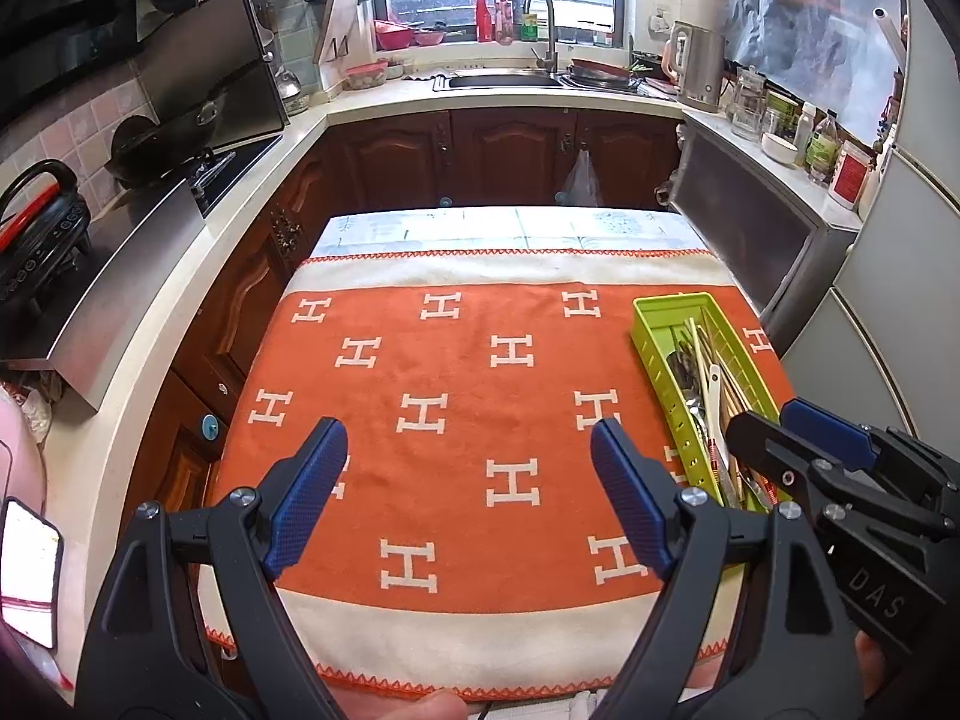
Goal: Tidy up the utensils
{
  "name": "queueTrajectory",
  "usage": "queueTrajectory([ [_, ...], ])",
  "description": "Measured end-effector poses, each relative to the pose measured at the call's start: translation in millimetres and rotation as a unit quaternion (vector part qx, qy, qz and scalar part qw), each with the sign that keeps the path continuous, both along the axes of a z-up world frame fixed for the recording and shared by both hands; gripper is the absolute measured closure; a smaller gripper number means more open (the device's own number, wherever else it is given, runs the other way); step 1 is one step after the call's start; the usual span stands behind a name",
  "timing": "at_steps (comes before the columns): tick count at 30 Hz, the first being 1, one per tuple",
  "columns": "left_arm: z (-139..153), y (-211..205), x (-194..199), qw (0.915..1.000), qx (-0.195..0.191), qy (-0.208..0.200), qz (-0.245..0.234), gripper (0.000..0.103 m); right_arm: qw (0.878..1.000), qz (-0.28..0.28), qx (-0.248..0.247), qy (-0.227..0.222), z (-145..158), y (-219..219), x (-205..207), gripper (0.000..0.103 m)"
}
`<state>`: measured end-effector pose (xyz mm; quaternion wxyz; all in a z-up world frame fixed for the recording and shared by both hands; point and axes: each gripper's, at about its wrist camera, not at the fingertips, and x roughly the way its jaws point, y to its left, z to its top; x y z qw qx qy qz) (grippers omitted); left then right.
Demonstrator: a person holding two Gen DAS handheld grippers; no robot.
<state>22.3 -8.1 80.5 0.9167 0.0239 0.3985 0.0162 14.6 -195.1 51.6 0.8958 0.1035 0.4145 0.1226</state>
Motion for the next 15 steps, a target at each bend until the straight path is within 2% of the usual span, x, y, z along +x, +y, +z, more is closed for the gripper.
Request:
queueTrajectory([
  [15,-7.0,-2.5,8.3,1.0000,-0.003,0.007,-0.005,0.021,1.000,-0.003,0.003,0.004,-2.8,2.4,7.3,0.058],
])
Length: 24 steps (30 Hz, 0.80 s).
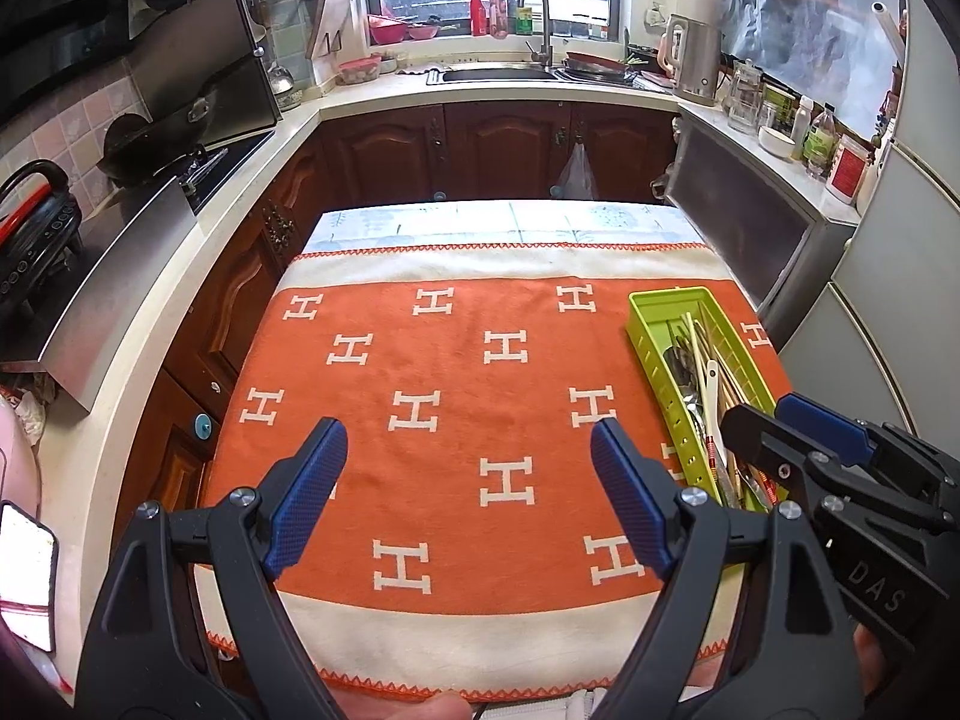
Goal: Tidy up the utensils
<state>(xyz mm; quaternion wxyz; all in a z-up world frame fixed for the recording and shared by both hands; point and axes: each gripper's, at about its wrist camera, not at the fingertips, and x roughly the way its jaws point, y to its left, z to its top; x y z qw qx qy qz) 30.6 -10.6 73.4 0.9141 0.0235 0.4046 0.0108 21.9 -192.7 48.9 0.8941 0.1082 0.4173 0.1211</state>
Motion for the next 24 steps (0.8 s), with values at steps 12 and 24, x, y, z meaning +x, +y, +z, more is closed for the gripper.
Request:
queueTrajectory([
  [12,-0.6,0.4,0.7,1.0000,-0.001,0.000,-0.001,0.021,1.000,0.000,0.001,0.001,-1.1,-0.2,0.2,0.058],
  [24,-2.0,0.3,0.3,1.0000,-0.001,0.000,-0.002,0.021,1.000,-0.001,0.002,0.001,-2.1,-0.5,0.4,0.058],
])
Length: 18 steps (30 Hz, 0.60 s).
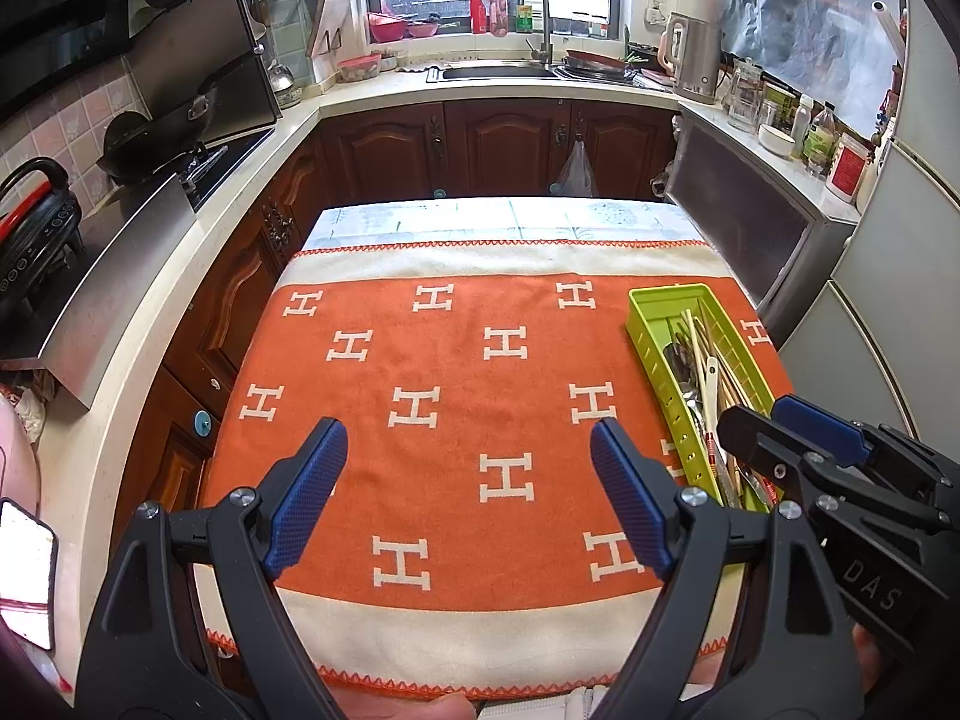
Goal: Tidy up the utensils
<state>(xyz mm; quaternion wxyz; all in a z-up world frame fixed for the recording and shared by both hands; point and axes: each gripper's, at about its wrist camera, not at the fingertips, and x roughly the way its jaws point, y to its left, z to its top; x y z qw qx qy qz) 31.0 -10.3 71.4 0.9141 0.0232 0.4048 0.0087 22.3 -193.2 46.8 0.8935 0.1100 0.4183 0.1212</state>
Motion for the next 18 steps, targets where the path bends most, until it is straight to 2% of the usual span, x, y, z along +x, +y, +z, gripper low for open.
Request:
queueTrajectory([
  [18,-12.9,1.3,-3.8,1.0000,-0.002,0.007,0.000,0.021,1.000,0.000,0.001,0.004,-6.6,1.9,-3.7,0.058],
])
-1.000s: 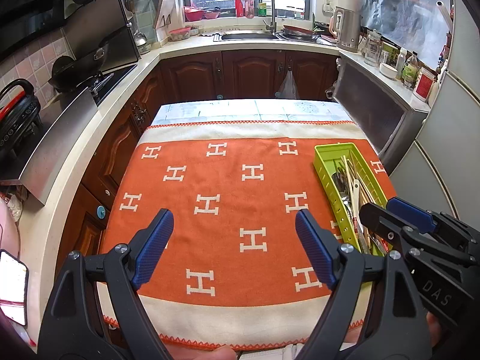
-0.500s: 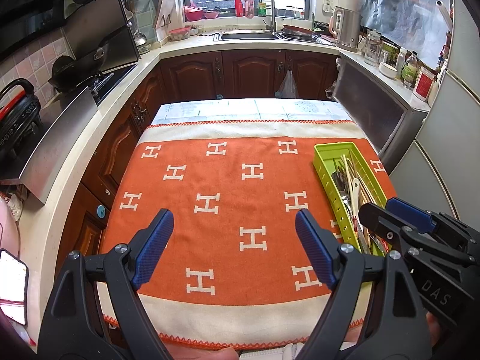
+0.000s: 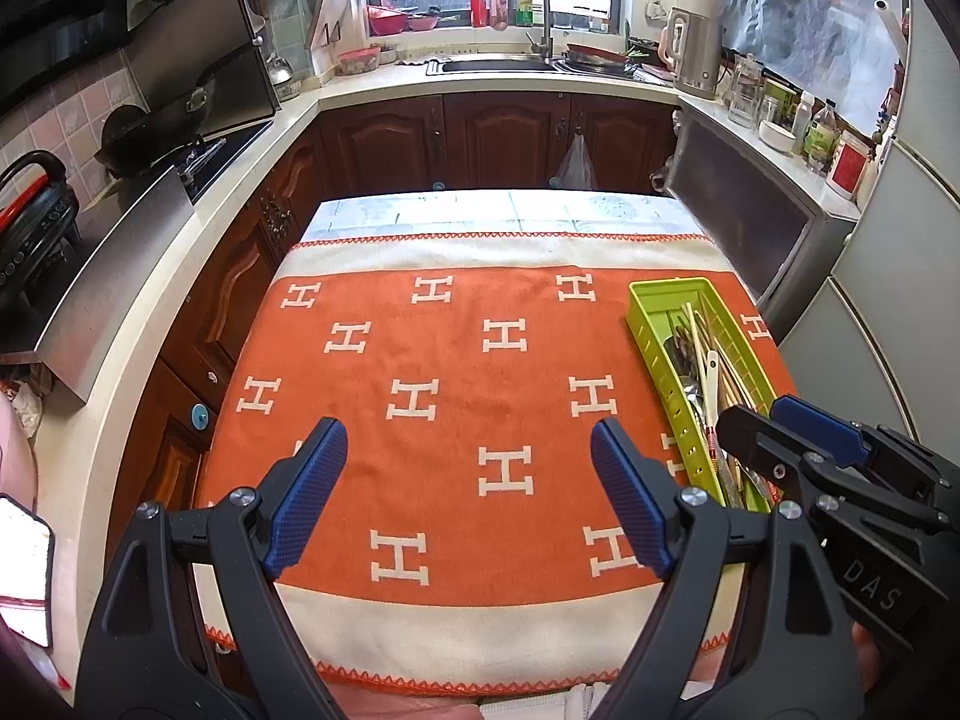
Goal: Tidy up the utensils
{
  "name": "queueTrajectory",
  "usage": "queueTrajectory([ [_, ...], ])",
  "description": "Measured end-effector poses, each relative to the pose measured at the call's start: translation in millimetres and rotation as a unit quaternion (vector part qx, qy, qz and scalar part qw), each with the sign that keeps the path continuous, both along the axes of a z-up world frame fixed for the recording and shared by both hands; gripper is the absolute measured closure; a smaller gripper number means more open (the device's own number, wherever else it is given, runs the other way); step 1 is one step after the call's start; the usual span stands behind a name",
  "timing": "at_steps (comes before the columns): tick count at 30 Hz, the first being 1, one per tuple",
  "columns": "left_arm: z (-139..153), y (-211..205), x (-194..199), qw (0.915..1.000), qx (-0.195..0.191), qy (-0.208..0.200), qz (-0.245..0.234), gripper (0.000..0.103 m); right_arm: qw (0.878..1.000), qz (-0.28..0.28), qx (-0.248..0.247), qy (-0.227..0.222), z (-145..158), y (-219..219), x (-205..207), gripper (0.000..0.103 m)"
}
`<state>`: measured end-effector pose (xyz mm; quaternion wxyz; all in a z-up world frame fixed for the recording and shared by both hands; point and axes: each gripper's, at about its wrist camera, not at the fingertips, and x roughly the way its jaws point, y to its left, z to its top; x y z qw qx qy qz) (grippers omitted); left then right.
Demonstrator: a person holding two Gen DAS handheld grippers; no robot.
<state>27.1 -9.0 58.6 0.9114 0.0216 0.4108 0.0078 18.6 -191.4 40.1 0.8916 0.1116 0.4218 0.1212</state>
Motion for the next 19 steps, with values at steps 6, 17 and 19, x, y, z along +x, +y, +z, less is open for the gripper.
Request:
queueTrajectory([
  [6,-0.1,0.6,0.3,1.0000,0.000,0.001,0.000,0.021,1.000,0.000,0.000,0.000,0.6,0.1,0.6,0.058],
  [17,-3.9,3.2,-1.1,1.0000,-0.003,0.005,-0.001,0.022,1.000,0.000,0.001,0.002,-1.1,0.6,0.6,0.058],
  [19,-6.2,4.1,-1.7,1.0000,-0.004,0.008,0.000,0.021,1.000,0.001,0.002,0.005,-5.4,3.4,-2.6,0.058],
])
